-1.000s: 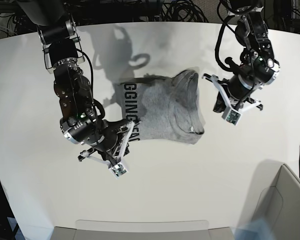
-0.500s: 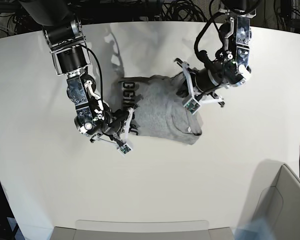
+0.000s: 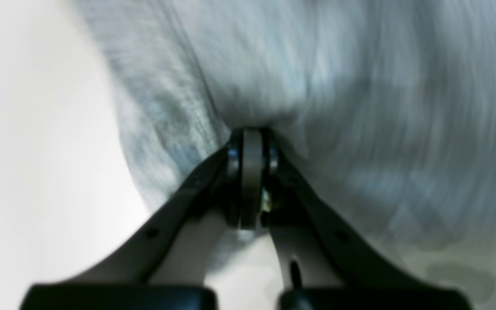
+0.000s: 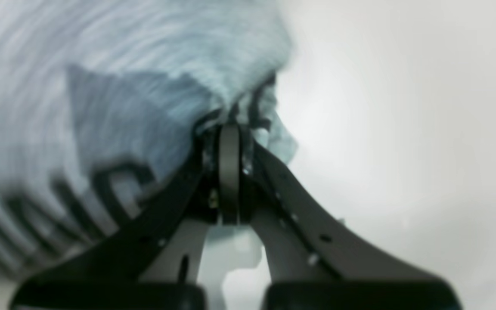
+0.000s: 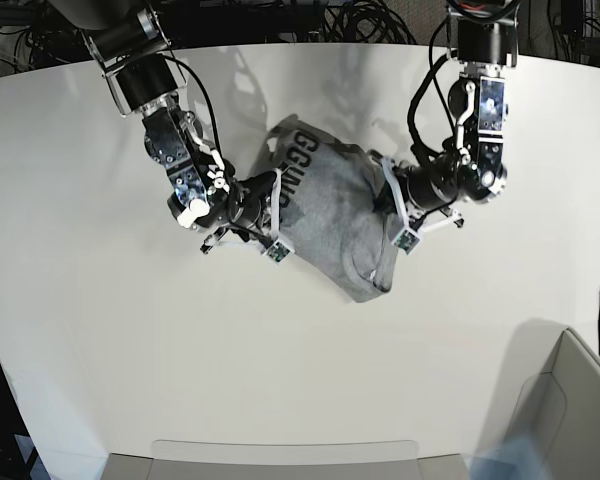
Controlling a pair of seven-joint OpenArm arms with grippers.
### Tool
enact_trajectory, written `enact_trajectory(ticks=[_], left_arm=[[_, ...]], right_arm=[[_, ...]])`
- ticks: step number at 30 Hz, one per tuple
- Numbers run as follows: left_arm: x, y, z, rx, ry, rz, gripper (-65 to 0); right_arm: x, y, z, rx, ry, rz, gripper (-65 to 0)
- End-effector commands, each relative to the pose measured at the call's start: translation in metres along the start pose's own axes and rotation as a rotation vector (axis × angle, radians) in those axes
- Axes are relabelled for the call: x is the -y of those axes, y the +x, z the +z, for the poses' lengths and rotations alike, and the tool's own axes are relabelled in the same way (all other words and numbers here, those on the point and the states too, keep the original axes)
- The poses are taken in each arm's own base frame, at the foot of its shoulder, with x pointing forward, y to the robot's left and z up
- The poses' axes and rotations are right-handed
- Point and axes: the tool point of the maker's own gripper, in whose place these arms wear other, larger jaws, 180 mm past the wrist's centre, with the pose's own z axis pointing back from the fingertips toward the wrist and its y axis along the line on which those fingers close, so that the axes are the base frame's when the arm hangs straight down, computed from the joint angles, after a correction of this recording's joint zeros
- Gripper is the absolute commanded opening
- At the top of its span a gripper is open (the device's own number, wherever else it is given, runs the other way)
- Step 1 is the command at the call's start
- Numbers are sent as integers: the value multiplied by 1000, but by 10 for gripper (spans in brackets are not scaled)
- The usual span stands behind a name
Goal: Fold the T-shirt properly
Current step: 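Press and square the folded bundle with both grippers, then drag the folded bundle with the left gripper away from the right gripper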
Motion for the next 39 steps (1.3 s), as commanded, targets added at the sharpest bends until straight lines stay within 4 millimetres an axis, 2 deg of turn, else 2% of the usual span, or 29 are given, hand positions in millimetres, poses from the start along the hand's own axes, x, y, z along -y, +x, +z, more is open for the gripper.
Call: enact_trajectory(ticks=[1, 3, 5, 7, 9, 12, 14, 16, 18, 20, 22, 23, 24, 26, 28, 31, 36, 39], left_arm=[[-9, 23, 3, 59, 7, -8, -650], [-17, 38, 1, 75, 14, -11, -650], [-25, 57, 2, 97, 23, -20, -650], [-27, 76, 1, 127, 21, -22, -650], [-29, 90, 4, 155, 27, -26, -650], [-32, 106, 12, 193, 40, -43, -650], [-30, 115, 20, 224, 49, -61, -650], [-17, 138, 37, 315, 57, -101, -650], [-3, 138, 51, 390, 81, -74, -650], [10, 142, 68, 469, 105, -34, -650], [32, 136, 72, 509, 97, 24, -650], [42, 131, 72, 521, 92, 56, -650], [51, 124, 67, 523, 82, 89, -650], [68, 112, 55, 528, 61, 147, -650], [77, 102, 41, 533, 58, 195, -650], [73, 86, 19, 512, 98, 261, -650], [57, 44, -14, 415, 151, 324, -650], [53, 26, -25, 393, 169, 339, -650]], right_arm=[[-7, 8, 6, 19, 14, 19, -650], [-17, 6, 10, 23, 26, 24, -650], [-35, 12, 11, 45, 55, 25, -650], [-48, 15, 11, 55, 77, 33, -650], [-53, 21, 15, 82, 82, 39, -650], [-50, 46, 37, 198, 53, 43, -650], [-38, 65, 61, 314, 6, 25, -650], [-7, 77, 92, 403, -85, -25, -650], [24, 76, 113, 434, -168, -79, -650], [49, 68, 127, 440, -237, -122, -650], [71, 55, 135, 431, -292, -170, -650], [85, 42, 138, 411, -326, -194, -650], [94, 33, 141, 395, -348, -203, -650], [103, 9, 140, 349, -371, -228, -650], [108, -6, 141, 317, -388, -235, -650], [107, -26, 140, 274, -391, -243, -650], [98, -39, 133, 242, -372, -253, -650], [95, -42, 132, 234, -367, -255, -650]])
